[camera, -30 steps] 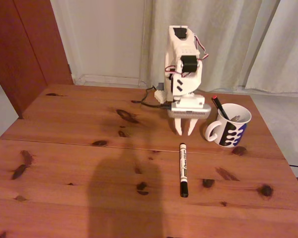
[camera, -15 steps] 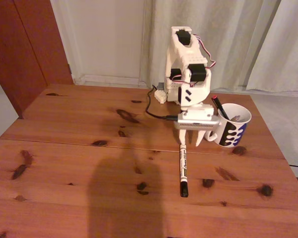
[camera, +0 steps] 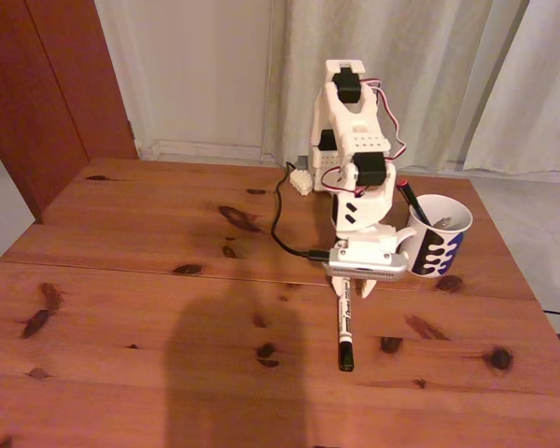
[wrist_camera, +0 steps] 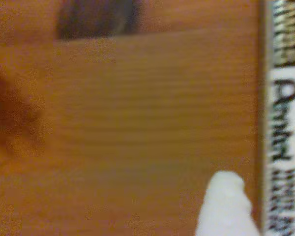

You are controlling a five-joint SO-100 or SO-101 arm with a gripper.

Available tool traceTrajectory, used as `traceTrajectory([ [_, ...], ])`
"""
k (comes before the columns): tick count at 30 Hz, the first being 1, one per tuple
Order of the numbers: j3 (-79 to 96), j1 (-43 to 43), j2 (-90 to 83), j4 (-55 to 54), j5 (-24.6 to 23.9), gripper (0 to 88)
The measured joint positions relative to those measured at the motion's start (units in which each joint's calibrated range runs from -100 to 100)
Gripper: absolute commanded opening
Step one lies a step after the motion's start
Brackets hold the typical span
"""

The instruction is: Clean up the desk and place the pens and markers into the cup

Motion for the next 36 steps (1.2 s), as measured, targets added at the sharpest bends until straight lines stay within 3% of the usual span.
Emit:
traceTrajectory([
  [8,-0.08,0.95,1.78,0.00,0.00,14.6],
  [18,-0.08,1.98,3.47,0.00,0.10,6.2],
  [21,-0.08,2.05,3.47,0.00,0.05,0.0],
  [31,0.00,4.40,1.86,-0.41,0.05,0.8],
  [36,3.23,6.09,-8.14,-7.05,-1.07,0.7],
])
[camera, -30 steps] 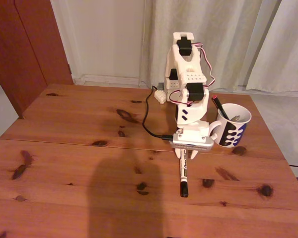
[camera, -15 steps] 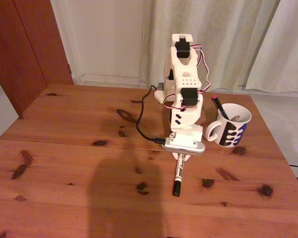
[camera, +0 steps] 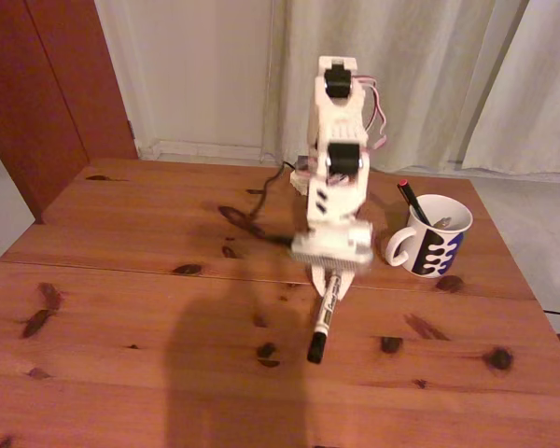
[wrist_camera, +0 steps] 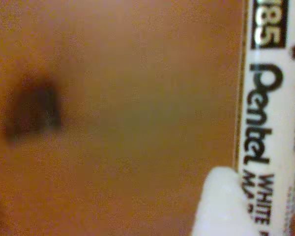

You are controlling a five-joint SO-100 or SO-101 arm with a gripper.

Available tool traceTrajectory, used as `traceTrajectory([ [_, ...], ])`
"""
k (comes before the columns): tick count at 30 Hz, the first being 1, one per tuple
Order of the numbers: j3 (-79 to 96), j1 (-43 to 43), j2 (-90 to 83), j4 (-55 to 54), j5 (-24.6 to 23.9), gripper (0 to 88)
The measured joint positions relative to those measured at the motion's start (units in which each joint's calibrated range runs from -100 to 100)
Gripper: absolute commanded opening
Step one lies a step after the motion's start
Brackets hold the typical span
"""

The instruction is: Clean up the desk and place the pens and markers into the cup

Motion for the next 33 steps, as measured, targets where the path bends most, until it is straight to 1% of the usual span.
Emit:
traceTrajectory([
  [11,27.26,1.83,-27.63,-29.37,-4.25,0.7],
  [15,37.11,1.47,-37.80,-36.42,-5.37,0.7],
  [20,45.27,0.59,-49.83,-38.74,-6.50,0.7],
  [28,51.55,-7.48,-64.24,-38.82,-6.59,0.7],
  [33,51.72,-13.35,-68.14,-38.82,-6.59,0.7],
])
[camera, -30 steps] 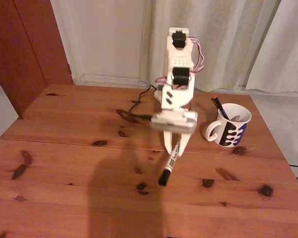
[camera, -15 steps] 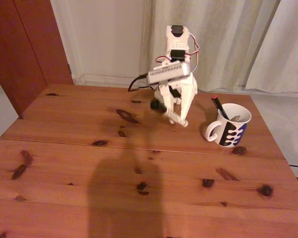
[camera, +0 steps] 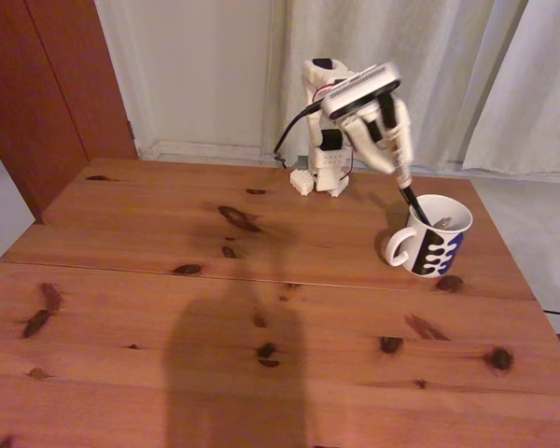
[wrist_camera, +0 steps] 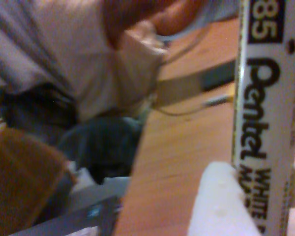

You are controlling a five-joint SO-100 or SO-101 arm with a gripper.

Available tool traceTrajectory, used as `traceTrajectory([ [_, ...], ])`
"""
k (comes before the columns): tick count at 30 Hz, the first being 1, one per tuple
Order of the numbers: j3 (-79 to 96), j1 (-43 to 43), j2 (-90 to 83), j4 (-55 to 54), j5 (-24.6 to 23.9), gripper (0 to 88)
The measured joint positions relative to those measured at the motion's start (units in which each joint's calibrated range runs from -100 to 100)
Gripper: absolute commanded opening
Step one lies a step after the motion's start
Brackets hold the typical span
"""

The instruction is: Clean up the desk and place the pens and markers into the cup

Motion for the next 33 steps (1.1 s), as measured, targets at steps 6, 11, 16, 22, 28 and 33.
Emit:
traceTrajectory([
  [6,0.00,-5.57,-1.61,0.00,0.00,0.7],
  [11,1.95,-9.17,-1.61,0.00,0.00,0.7],
  [16,2.80,-11.59,-1.61,0.00,-0.15,0.7],
  [22,2.80,-11.95,-1.61,0.00,-4.05,0.6],
  [28,5.10,-12.03,-1.69,0.00,-7.08,0.6],
  [33,8.15,-11.88,-1.61,0.00,-3.61,0.6],
])
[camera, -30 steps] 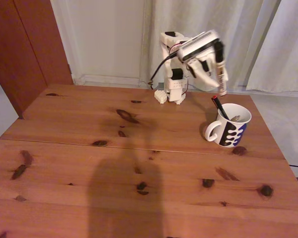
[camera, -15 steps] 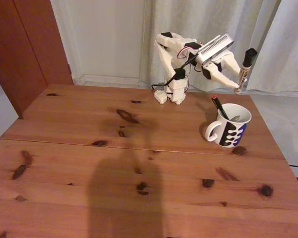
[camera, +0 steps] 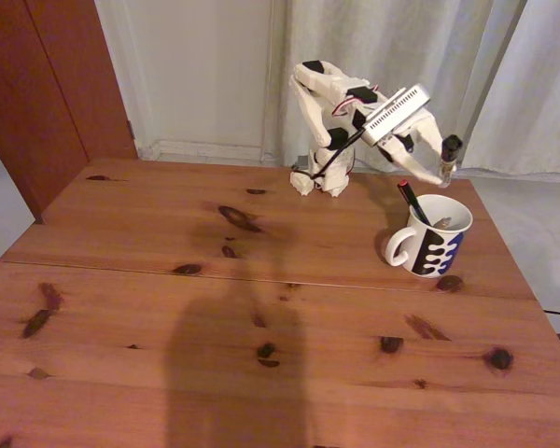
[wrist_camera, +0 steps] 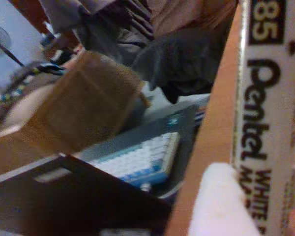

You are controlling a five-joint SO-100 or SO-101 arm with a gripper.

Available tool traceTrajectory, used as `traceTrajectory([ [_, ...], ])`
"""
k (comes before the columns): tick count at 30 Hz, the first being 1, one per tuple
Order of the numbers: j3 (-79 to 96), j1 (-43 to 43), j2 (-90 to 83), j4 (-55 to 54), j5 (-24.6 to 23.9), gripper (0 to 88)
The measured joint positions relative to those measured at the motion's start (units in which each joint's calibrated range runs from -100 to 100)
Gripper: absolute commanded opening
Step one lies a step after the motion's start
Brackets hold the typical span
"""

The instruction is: Clean up the desk and place the pens and markers into the cup

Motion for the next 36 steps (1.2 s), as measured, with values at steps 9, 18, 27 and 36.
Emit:
traceTrajectory([
  [9,0.25,-0.59,0.00,0.00,8.79,0.6],
  [18,4.08,-3.89,-5.68,-0.17,10.84,0.6],
  [27,9.85,-4.25,-10.76,-0.25,10.84,0.6],
  [36,12.91,-4.25,-12.29,-0.25,10.84,0.6],
])
